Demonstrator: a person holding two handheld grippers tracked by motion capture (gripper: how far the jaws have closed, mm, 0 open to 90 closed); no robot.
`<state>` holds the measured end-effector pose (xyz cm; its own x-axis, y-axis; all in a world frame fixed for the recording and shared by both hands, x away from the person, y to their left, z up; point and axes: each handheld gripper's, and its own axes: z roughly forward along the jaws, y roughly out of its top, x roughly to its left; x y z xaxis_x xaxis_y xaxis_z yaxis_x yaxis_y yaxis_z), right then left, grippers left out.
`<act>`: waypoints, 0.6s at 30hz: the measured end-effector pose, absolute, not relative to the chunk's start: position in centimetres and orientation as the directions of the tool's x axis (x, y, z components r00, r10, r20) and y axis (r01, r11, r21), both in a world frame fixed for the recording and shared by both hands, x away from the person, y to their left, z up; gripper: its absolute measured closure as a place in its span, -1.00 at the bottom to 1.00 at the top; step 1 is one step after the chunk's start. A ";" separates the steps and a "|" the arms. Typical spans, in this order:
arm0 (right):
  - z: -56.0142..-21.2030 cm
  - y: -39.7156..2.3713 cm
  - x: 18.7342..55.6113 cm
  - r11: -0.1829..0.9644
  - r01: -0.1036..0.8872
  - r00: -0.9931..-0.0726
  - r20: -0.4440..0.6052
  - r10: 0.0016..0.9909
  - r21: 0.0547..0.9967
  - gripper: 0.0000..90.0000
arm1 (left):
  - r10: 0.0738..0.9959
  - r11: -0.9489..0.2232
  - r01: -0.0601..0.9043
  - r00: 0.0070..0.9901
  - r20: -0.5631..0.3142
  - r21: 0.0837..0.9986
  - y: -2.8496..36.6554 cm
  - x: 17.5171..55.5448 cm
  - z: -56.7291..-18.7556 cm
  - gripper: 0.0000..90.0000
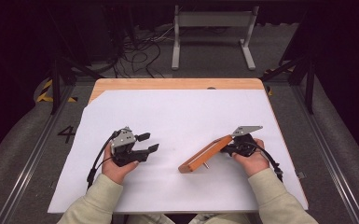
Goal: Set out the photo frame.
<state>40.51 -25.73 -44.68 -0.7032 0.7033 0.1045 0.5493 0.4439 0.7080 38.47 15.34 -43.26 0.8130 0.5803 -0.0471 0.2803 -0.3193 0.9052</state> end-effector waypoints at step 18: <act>-45.4 -24.0 43.6 0.389 0.571 -0.687 0.162 0.708 0.723 1.00 | 0.600 -0.312 0.288 0.799 -0.047 0.905 16.2 38.0 -43.4 -0.03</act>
<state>43.60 -23.98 -45.38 -0.6871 0.7083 0.1615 0.5709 0.3890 0.7230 37.97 16.23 -43.37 0.7986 0.6000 -0.0469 0.2877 -0.3120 0.9055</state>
